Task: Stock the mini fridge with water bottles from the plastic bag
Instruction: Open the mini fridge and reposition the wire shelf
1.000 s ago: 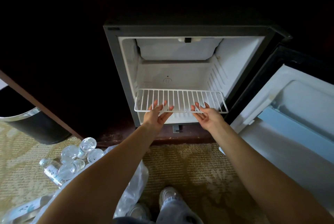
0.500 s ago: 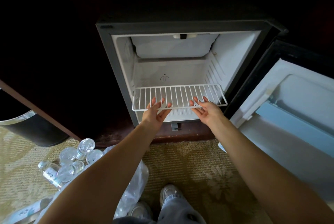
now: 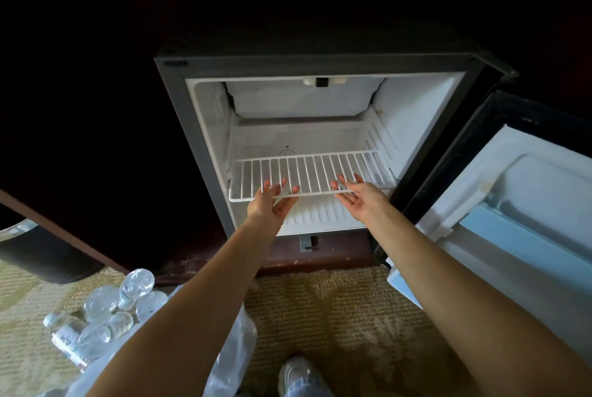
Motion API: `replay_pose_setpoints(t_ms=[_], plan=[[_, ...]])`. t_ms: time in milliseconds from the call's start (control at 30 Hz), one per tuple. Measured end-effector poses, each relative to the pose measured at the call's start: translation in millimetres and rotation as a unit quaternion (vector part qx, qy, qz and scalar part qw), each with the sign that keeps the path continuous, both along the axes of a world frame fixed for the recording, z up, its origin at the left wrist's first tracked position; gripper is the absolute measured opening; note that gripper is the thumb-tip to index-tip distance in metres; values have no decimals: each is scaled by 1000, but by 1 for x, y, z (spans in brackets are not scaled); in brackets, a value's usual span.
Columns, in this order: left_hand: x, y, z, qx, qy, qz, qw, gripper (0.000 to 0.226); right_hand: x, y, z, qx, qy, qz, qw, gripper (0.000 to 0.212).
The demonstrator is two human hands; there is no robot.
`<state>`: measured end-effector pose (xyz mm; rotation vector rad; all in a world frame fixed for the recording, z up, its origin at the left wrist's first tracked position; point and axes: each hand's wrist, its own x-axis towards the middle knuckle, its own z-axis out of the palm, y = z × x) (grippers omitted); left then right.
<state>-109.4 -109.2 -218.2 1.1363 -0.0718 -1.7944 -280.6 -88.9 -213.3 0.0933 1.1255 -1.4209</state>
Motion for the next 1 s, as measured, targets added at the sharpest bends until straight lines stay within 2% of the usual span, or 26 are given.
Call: replay_pose_setpoints(t_ms=[100,200,333,467,633,733,867,1000], plan=[[-2,-25,4,10,-15,-4,1000,35,1,-22,-1,7,29,-2,1000,36],[-6,-33,1,-2,-19,-3,1000,33,-2,-35,-1,13,35,-5,999,24],[-6,-35,-9,-21,-15,5,1000,24,-6,-38,-5,9,37,7,999,20],[-8,-39,-9,-26,-29,18,999,19,-7,-40,-6,-3,29,0,1000,30],[-15,-44,-4,-8,-37,48,998,22,-4,-45,-14,-26,-7,-33,999,19],[-15,-48,-3,-6,-37,47,998,25,-4,-48,-22,-63,-35,-38,997,25],[-14,-55,-7,-10,-28,57,998,27,-8,-54,-27,-103,-46,-29,993,42],[-15,-54,-9,-18,-28,61,998,32,-7,-56,-29,-109,-33,-35,993,41]])
